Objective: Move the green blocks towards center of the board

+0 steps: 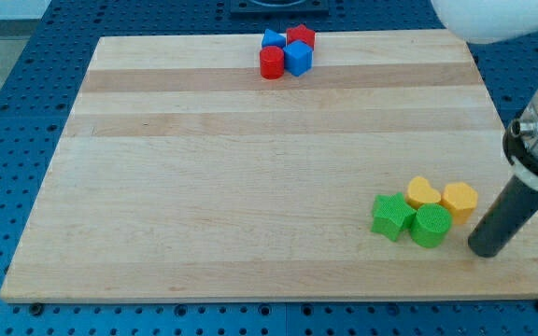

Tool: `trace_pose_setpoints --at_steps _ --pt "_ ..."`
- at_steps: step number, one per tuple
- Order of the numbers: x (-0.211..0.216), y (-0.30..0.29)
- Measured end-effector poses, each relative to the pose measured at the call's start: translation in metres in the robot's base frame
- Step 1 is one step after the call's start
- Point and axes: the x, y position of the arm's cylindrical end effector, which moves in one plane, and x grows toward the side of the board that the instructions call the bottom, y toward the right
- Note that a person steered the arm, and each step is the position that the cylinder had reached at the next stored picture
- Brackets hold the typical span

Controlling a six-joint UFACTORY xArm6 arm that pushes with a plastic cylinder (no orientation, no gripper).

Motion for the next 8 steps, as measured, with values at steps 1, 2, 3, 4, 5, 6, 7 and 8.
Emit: trace_pose_setpoints --at_steps 1,2,3,4,5,6,7,8 --pt "-0.006 -0.003" --pt "-0.002 -0.019" --pt "0.0 -0.036" --pt "-0.005 -0.042" --pt "-0.008 -0.051" --pt "-0.008 -0.063" --pt "-0.008 -0.071" --pt "-0.012 -0.084"
